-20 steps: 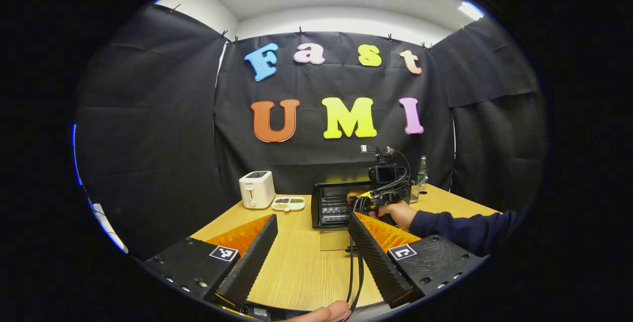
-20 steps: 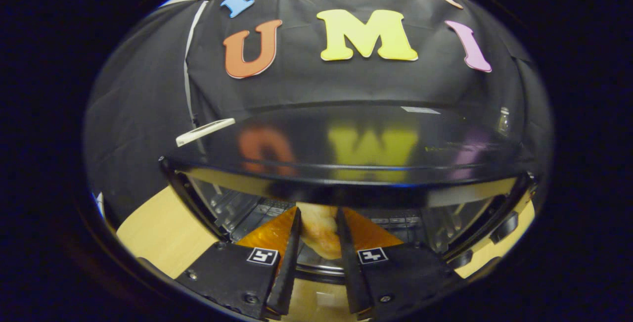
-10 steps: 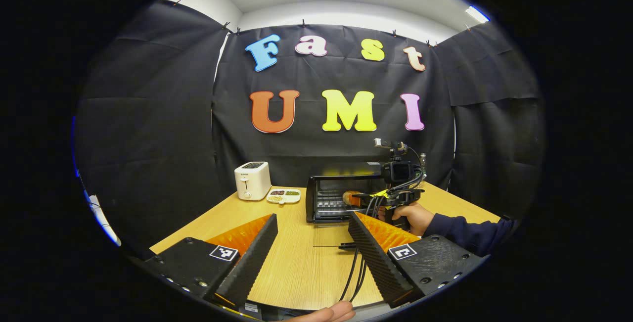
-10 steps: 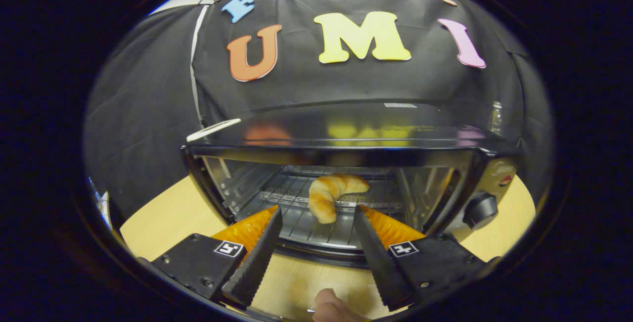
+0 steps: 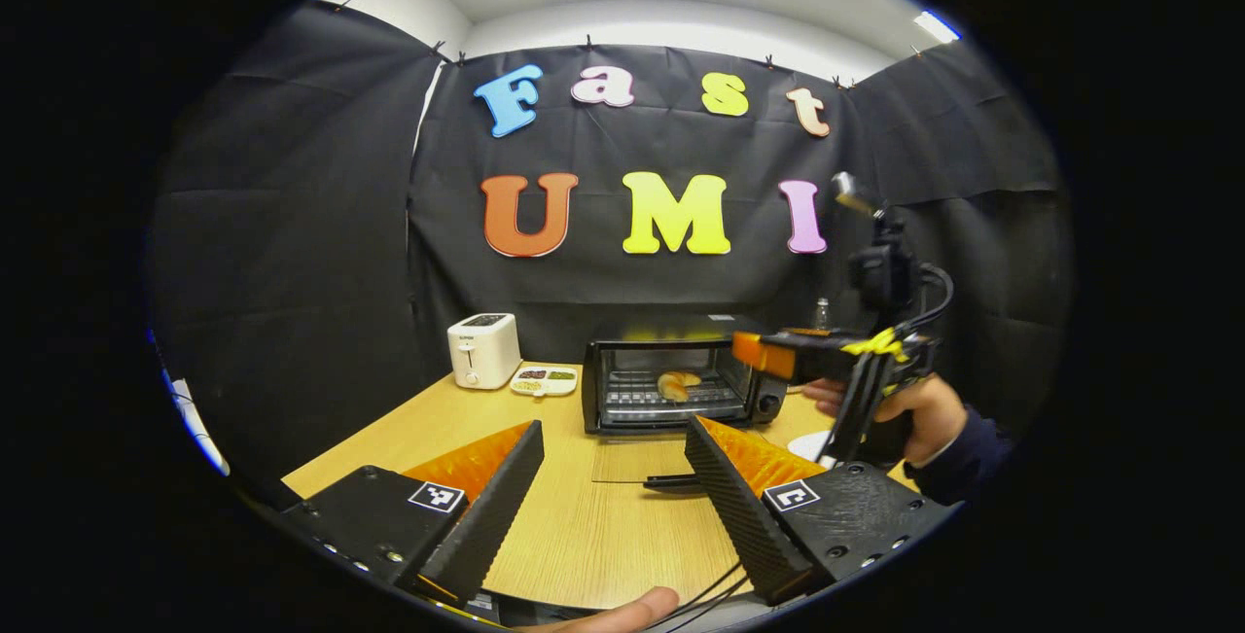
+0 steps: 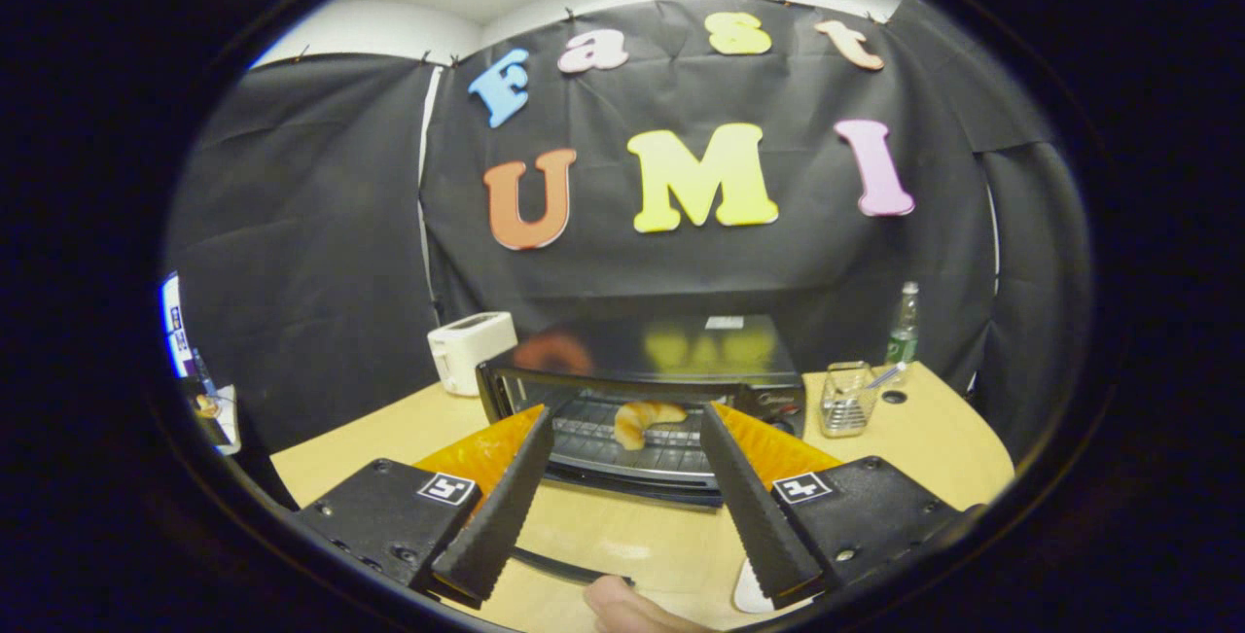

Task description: Open the electric oven with the left hand, put the food in, and close the electric oven.

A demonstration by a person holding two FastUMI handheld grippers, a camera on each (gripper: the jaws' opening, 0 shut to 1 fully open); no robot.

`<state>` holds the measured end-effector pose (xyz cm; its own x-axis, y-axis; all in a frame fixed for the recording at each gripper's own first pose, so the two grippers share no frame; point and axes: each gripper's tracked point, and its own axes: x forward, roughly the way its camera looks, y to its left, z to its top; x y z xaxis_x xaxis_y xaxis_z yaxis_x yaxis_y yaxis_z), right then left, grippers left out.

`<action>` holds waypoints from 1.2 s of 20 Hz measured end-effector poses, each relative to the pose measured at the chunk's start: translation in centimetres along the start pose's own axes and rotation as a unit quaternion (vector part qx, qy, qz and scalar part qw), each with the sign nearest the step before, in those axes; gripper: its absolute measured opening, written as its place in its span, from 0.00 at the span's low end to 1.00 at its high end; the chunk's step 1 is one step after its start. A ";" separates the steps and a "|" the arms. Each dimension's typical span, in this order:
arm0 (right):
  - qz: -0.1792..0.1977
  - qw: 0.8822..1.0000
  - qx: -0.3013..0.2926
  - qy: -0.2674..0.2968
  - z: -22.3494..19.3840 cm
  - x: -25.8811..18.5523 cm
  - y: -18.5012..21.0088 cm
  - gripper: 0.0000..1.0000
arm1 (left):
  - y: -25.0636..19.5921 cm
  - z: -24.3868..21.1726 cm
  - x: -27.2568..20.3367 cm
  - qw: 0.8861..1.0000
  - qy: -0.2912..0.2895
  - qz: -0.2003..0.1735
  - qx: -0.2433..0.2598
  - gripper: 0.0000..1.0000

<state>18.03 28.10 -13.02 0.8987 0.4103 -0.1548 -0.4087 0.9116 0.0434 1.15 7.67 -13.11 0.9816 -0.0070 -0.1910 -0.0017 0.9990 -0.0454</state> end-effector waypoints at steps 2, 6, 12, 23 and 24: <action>-0.007 1.000 0.000 -0.025 2.6 -3.8 -0.7 0.95 | -0.9 -0.5 0.8 1.000 0.016 -0.009 -0.011 0.96; -0.057 0.997 -0.032 -0.044 6.1 -10.4 -4.9 0.95 | -3.6 -1.9 2.4 0.997 0.046 -0.040 -0.051 0.94; -0.096 0.992 -0.034 -0.073 9.3 -18.9 -9.5 0.95 | -6.4 -5.3 5.8 0.993 0.093 -0.062 -0.031 0.93; -0.133 0.980 -0.002 -0.145 10.8 -29.6 -15.2 0.95 | -9.7 -16.2 11.2 0.973 0.224 -0.054 0.003 0.93; -0.127 0.979 0.009 -0.157 11.0 -30.5 -15.4 0.95 | -9.7 -17.2 11.5 0.970 0.237 -0.049 0.006 0.93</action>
<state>-1.33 1.85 1.90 0.9769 0.1542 0.1476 -0.1645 0.9846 0.0600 9.21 -2.88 -31.72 0.7784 -0.1189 -0.6164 0.0917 0.9929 -0.0757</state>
